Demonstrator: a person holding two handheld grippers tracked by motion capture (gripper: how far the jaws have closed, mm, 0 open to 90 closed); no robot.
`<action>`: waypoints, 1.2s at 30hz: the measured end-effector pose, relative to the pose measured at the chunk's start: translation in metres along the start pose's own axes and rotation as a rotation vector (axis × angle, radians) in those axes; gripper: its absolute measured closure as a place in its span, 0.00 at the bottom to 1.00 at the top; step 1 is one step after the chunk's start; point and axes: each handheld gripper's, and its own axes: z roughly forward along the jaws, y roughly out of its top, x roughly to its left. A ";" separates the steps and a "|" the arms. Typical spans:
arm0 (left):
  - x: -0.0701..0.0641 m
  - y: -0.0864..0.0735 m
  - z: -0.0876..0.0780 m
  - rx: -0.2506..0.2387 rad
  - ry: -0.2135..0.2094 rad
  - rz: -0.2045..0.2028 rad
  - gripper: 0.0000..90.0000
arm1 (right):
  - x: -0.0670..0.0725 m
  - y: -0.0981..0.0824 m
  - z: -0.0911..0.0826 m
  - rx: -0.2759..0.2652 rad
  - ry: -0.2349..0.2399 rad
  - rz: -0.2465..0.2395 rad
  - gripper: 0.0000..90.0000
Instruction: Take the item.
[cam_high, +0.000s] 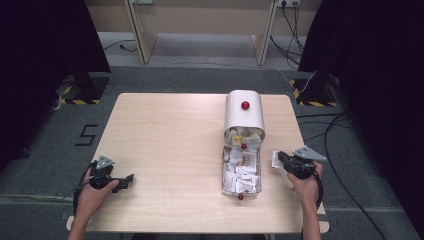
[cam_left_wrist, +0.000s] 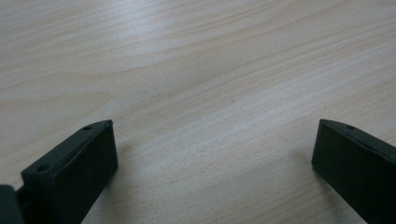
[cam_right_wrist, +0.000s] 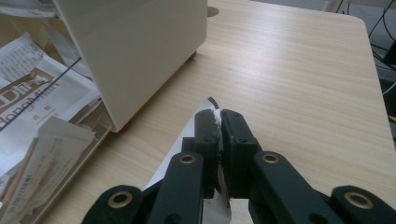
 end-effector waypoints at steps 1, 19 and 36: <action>0.000 0.000 0.000 0.000 -0.001 0.000 0.00 | -0.001 -0.001 -0.001 0.000 -0.002 0.003 0.95; 0.000 0.000 0.000 0.000 -0.002 0.000 0.00 | -0.009 -0.012 0.006 0.050 -0.043 0.013 0.95; 0.000 0.000 0.000 0.000 -0.001 0.000 0.00 | -0.013 -0.012 0.000 0.034 -0.056 0.046 0.77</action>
